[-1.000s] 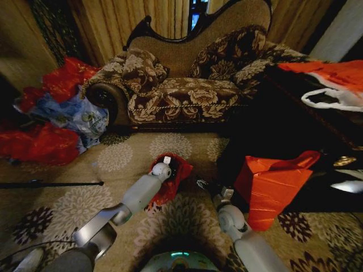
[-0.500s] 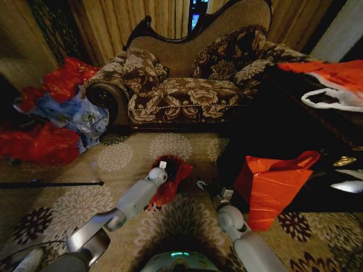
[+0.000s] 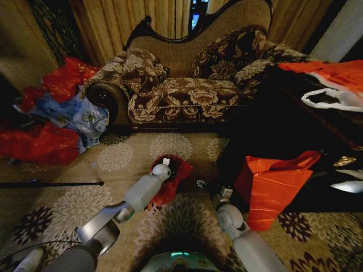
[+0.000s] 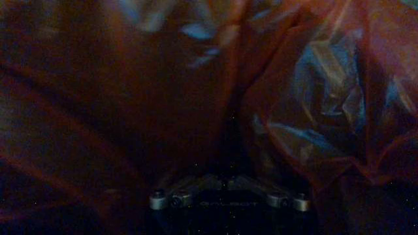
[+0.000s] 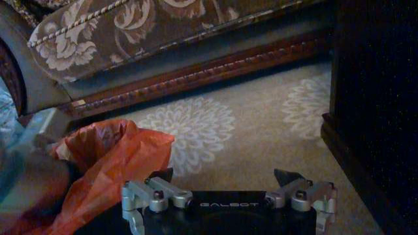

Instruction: Place a garbage bag over the trash bin.

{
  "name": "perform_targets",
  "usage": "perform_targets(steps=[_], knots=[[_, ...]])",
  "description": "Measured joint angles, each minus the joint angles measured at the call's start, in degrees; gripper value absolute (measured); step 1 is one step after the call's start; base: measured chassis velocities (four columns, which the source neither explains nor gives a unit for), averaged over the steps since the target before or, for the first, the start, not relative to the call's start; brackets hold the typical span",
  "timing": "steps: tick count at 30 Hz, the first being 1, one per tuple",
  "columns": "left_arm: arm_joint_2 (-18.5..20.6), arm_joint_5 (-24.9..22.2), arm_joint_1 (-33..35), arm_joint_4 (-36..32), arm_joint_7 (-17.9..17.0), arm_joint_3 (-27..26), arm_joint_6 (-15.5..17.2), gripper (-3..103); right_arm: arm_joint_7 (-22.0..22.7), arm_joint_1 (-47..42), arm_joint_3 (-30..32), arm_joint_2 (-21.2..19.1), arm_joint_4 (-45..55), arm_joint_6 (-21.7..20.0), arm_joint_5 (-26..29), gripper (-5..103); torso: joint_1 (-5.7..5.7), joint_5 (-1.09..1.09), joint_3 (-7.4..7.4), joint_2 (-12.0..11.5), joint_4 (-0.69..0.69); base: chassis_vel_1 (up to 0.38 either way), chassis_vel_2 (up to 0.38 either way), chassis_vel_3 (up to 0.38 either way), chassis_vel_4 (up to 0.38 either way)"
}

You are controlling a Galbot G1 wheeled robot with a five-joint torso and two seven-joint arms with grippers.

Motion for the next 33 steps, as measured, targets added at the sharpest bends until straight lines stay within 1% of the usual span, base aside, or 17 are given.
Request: perform_targets(steps=[1, 4, 8, 14, 22, 25, 26, 27, 28, 29, 30, 31, 32, 33], knots=[[0.0, 0.0, 0.0, 0.0, 0.0, 0.0, 0.0, 0, 0.0, 0.0, 0.0, 0.0, 0.0, 0.0, 0.0, 100, 0.0, 0.0, 0.0, 0.0, 0.0, 0.0, 0.0, 0.0, 0.0], [-1.81, 1.66, 1.13, 0.86, 0.42, -0.1, -0.02, 0, 0.12, -0.53, 0.23, -0.34, 0.76, 0.0, -0.02, 100, 0.0, 0.0, 0.0, 0.0, 0.0, 0.0, 0.0, 0.0, 0.0], [-2.08, 2.74, 2.58, 0.9, 0.42, 0.32, -0.02, 0, 0.12, -0.4, 0.7, -0.89, 0.98, 0.0, 0.15, 100, 0.0, 0.0, 0.0, 0.0, 0.02, 0.0, 0.0, 0.0, 0.0], [-2.39, 3.61, 2.93, 1.62, 0.37, 0.03, -0.01, 0, 0.56, 0.2, 0.91, -1.29, 1.52, -0.08, 0.87, 100, -0.02, 0.01, -0.03, 0.01, 0.01, 0.0, 0.0, 0.0, 0.0], [-2.05, 3.77, 2.58, -0.19, -0.54, -2.39, -0.01, -1, 0.84, 0.38, 0.75, -1.17, 1.85, -0.17, 1.03, 100, 0.01, -0.02, 0.02, -0.01, 0.0, 0.0, 0.0, 0.0, 0.0], [0.41, 3.09, 3.13, -5.8, -0.59, -4.42, -0.02, 15, 0.83, 0.25, 0.91, -1.18, 2.01, -0.21, 1.27, 100, 0.01, 0.0, 0.01, -0.01, 0.0, 0.0, 0.0, 0.0, 0.0], [0.41, 3.09, 3.13, -5.8, -0.59, -4.42, -0.02, 15, 0.83, 0.25, 0.91, -1.18, 2.01, -0.21, 1.27, 100, 0.01, 0.0, 0.01, -0.01, 0.0, 0.0, 0.0, 0.0, 0.0], [1.38, 2.51, 3.49, -7.84, -0.6, -4.66, -0.02, 15, 0.8, 0.17, 1.07, -1.15, 2.01, -0.21, 1.4, 100, 0.01, -0.01, 0.01, -0.01, 0.01, 0.0, 0.0, 0.0, 0.0], [2.49, 1.8, 4.11, -10.42, -0.74, -4.97, -0.02, 26, 0.76, 0.1, 1.24, -0.98, 2.03, -0.21, 1.64, 100, 0.0, -0.01, 0.0, -0.01, 0.0, 0.0, 0.0, 0.0, 0.0], [2.49, 1.8, 4.11, -10.42, -0.74, -4.97, -0.02, 26, 0.76, 0.1, 1.24, -0.98, 2.03, -0.21, 1.64, 100, 0.0, -0.01, 0.0, -0.01, 0.0, 0.0, 0.0, 0.0, 0.0], [3.32, 1.28, 4.76, -12.37, -1.08, -5.31, -0.01, 30, 0.67, 0.04, 1.34, -0.83, 2.07, -0.21, 1.91, 100, 0.0, -0.01, 0.0, -0.01, -0.01, 0.0, 0.0, 0.0, 0.0], [4.16, 0.7, 5.46, -14.48, -1.53, -5.73, -0.01, 30, 0.44, 0.0, 1.47, -0.65, 2.12, -0.21, 2.35, 100, 0.0, -0.01, 0.0, -0.01, 0.0, 0.0, 0.0, 0.0, 0.0], [5.25, -0.21, 6.48, -17.59, -2.2, -6.38, -0.01, 36, 0.06, 0.04, 1.61, -0.23, 2.13, -0.21, 3.18, 100, 0.0, -0.01, 0.0, -0.01, 0.0, 0.0, 0.0, 0.0, 0.0], [5.25, -0.21, 6.48, -17.59, -2.2, -6.38, -0.01, 36, 0.06, 0.04, 1.61, -0.23, 2.13, -0.21, 3.18, 100, 0.0, -0.01, 0.0, -0.01, 0.0, 0.0, 0.0, 0.0, 0.0]])
